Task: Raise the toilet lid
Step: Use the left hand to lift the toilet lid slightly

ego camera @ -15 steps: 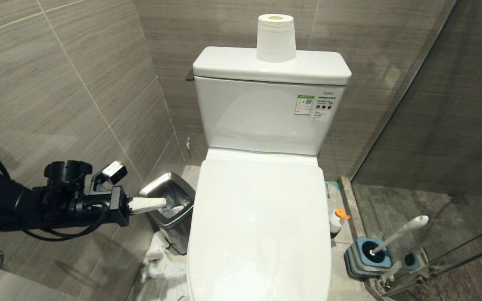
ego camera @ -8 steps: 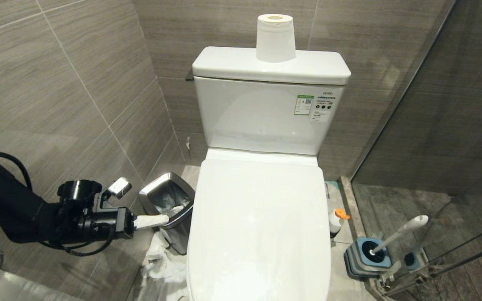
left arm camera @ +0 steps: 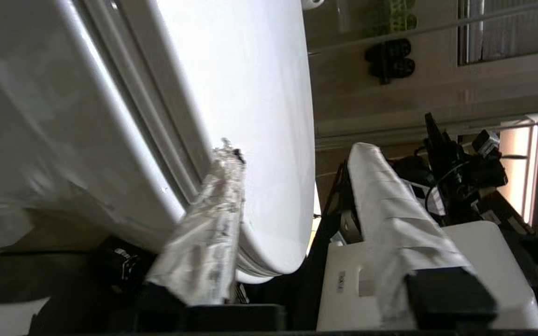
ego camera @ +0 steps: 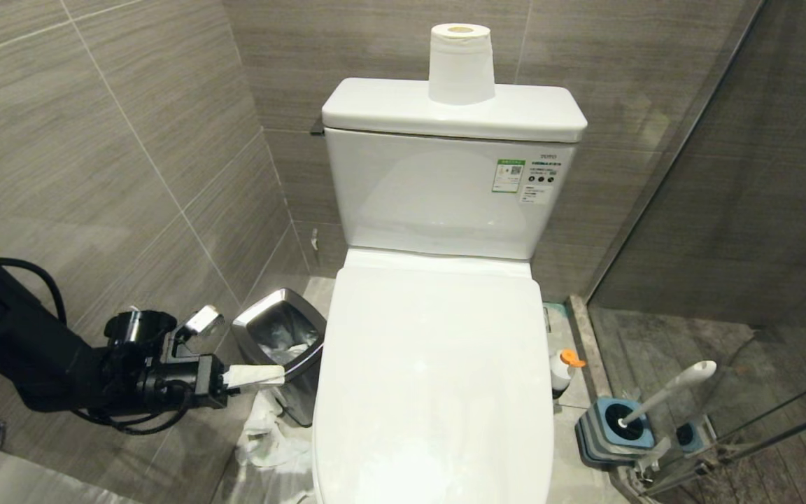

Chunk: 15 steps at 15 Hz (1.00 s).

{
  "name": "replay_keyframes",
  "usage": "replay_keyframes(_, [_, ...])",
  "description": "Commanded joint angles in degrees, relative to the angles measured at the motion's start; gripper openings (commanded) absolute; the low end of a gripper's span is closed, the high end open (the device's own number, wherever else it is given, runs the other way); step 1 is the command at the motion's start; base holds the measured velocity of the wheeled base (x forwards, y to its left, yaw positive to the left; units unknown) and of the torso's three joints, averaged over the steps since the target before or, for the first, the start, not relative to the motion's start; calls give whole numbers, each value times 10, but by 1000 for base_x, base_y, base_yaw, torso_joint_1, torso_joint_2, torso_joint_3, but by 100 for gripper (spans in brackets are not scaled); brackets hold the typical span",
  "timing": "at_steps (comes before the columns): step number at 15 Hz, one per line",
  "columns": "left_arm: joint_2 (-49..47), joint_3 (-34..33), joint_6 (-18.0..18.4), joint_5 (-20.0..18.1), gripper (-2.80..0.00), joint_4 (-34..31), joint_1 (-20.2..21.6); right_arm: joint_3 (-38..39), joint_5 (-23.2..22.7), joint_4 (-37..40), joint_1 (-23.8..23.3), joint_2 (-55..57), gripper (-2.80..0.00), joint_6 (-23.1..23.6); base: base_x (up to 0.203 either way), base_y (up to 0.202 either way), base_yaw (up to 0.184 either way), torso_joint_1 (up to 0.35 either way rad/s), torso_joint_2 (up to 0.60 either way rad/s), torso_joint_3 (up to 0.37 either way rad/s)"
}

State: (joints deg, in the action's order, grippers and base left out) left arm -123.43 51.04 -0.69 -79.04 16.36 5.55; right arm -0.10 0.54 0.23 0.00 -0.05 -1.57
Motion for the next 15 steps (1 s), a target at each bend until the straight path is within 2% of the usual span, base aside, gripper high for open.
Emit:
replay_keyframes(1, [-1,-12,2,-4,0,13,-15,0,0,0,0,0,-280,0,0,0,0,0,0,0])
replay_keyframes(8, [9,-156,2,13,0,167,-52,0,0,0,1,0,-280,0,0,0,0,0,0,0])
replay_keyframes(11, [13,-170,3,17,0,181,-56,0,0,0,0,0,-280,0,0,0,0,0,0,0])
replay_keyframes(15, [3,-168,11,39,0,203,-56,0,0,0,1,0,-280,0,0,0,0,0,0,0])
